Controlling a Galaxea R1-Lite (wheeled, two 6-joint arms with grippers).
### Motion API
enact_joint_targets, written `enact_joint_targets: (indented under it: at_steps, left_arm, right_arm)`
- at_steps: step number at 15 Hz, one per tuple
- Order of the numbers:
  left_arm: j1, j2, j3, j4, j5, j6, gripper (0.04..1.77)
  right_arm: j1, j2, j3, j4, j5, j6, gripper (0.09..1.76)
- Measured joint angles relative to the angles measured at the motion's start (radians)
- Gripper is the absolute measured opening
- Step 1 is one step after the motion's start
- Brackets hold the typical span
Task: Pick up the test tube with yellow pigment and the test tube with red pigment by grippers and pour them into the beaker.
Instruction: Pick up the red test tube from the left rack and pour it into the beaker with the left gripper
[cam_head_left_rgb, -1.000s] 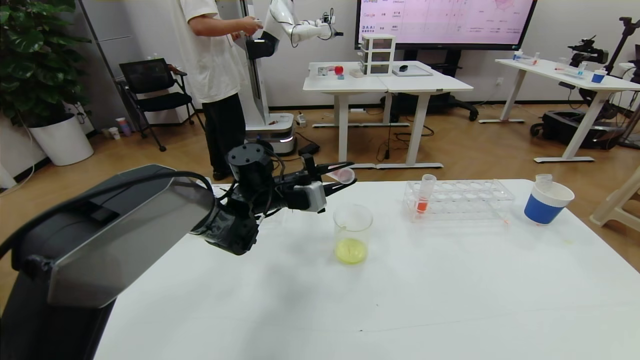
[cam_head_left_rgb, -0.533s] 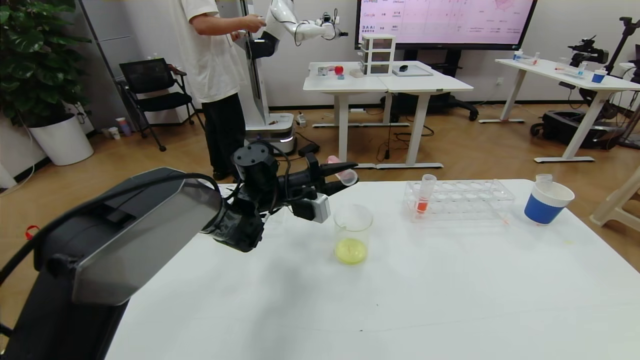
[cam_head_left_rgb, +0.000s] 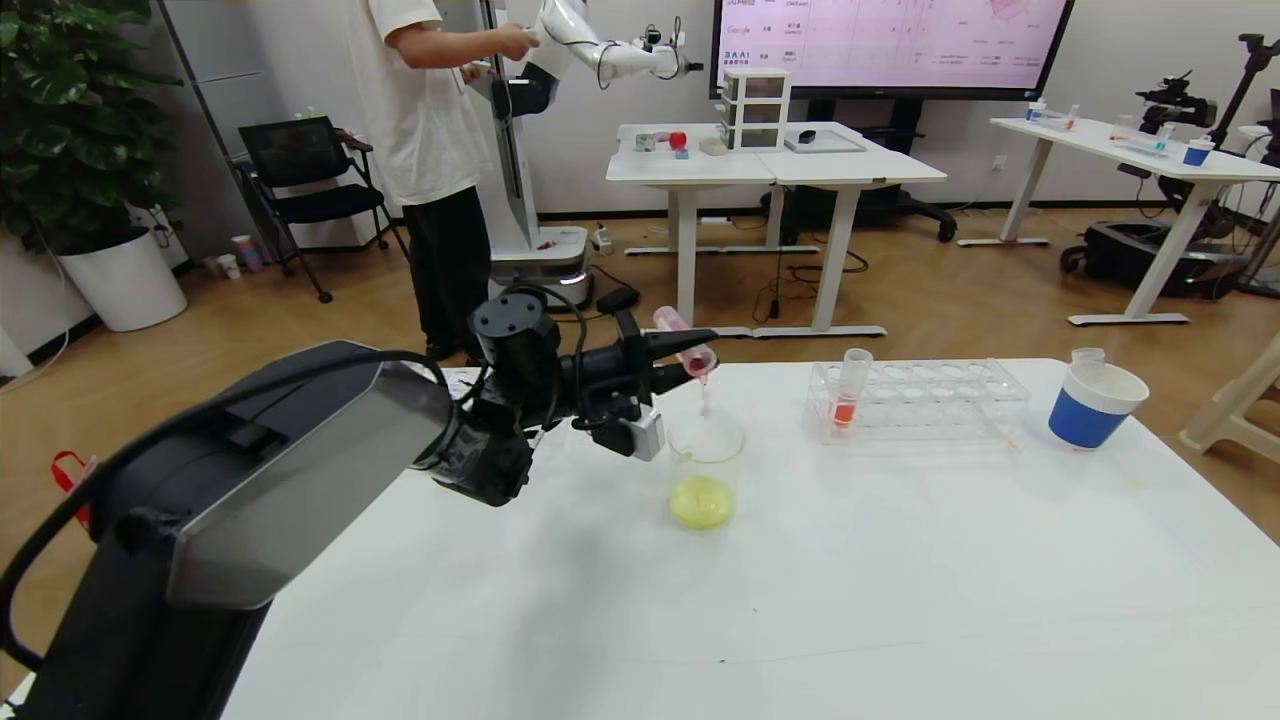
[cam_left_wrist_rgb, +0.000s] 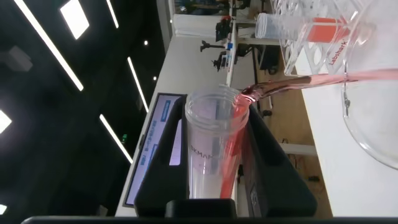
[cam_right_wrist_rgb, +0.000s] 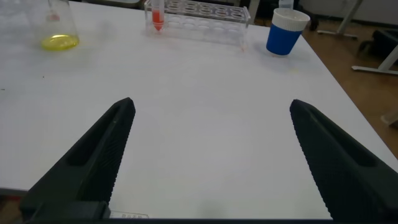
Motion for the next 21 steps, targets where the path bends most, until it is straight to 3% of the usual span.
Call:
enact_joint_targets:
  at_steps: [10, 16, 21]
  left_arm:
    - [0.003, 0.006, 0.012, -0.005, -0.009, 0.126, 0.5]
    - [0.003, 0.006, 0.017, -0.005, -0.027, 0.262, 0.5]
    - [0.002, 0.002, 0.033, -0.006, -0.027, 0.266, 0.5]
  right_arm:
    - [0.0, 0.0, 0.0, 0.0, 0.0, 0.0, 1.74]
    - [0.0, 0.0, 0.0, 0.0, 0.0, 0.0, 1.74]
    - [0.0, 0.0, 0.0, 0.0, 0.0, 0.0, 1.74]
